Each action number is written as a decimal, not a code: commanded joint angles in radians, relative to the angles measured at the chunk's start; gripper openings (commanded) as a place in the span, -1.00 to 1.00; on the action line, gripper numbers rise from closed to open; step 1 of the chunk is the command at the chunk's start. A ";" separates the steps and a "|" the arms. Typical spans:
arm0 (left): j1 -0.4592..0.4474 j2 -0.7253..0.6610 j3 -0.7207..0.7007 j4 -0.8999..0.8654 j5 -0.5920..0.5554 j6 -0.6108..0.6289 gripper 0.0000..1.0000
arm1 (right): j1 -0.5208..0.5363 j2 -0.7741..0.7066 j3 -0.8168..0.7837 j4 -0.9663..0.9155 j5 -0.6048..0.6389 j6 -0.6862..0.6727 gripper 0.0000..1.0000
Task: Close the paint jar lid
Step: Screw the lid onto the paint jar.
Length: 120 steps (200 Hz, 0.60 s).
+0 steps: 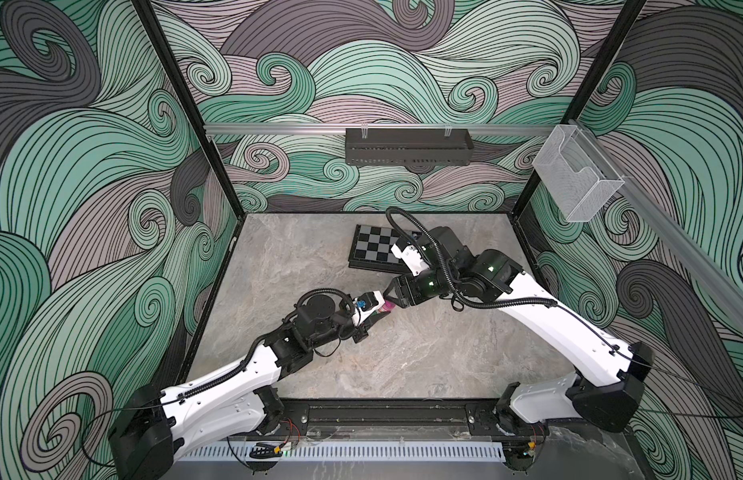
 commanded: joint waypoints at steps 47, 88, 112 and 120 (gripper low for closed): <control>-0.005 0.004 0.045 0.004 -0.014 0.030 -0.97 | 0.033 0.056 0.034 0.010 0.019 0.012 0.06; -0.005 0.003 0.046 0.006 -0.014 0.032 -0.96 | 0.038 0.060 0.013 0.011 0.015 0.002 0.00; -0.005 0.004 0.048 0.003 -0.014 0.032 -0.96 | 0.042 0.061 0.006 0.010 0.006 -0.004 -0.11; -0.005 0.003 0.048 0.003 -0.015 0.032 -0.96 | 0.044 0.063 0.005 0.009 0.004 -0.006 -0.12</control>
